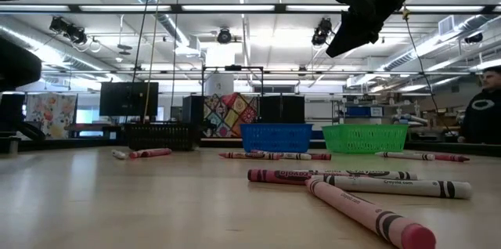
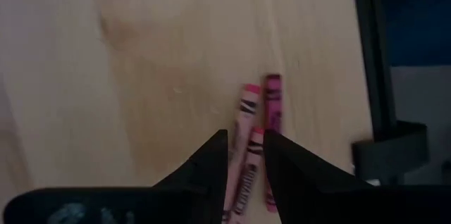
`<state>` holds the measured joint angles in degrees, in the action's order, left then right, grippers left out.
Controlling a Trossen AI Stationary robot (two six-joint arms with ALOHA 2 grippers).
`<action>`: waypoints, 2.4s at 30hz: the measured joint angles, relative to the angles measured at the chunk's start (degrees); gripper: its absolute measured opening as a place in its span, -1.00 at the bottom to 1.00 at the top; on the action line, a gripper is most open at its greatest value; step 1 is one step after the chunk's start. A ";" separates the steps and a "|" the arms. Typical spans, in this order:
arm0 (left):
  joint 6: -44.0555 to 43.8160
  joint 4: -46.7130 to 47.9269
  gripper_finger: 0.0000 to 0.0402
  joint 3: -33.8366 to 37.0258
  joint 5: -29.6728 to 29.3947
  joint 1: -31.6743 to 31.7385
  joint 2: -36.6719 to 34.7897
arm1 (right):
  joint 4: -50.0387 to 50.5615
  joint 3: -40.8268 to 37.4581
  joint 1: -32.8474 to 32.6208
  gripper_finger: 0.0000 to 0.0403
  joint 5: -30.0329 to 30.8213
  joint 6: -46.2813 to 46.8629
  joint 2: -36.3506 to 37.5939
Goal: Sort crayons
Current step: Put the pink crayon into the black bin
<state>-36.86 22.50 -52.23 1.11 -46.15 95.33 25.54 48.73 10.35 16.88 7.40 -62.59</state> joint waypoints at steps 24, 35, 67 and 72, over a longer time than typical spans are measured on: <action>1.66 -3.88 -0.49 0.02 0.01 1.35 2.21 | 0.29 0.00 -0.01 -0.44 0.08 -0.04 -0.02; 1.52 -5.03 -0.49 0.00 1.58 0.94 3.96 | 0.35 0.00 0.00 -0.44 0.13 -0.04 0.00; -1.87 5.70 -0.67 -0.31 -3.55 4.19 5.01 | 0.33 0.00 0.00 -0.44 0.42 -0.04 0.00; -2.42 5.87 -0.62 -0.26 -3.47 4.39 5.03 | 0.33 0.00 0.00 -0.44 0.44 -0.04 0.00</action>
<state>-39.28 28.37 -52.49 -2.36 -41.76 100.36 25.87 48.73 10.35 17.32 7.35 -62.59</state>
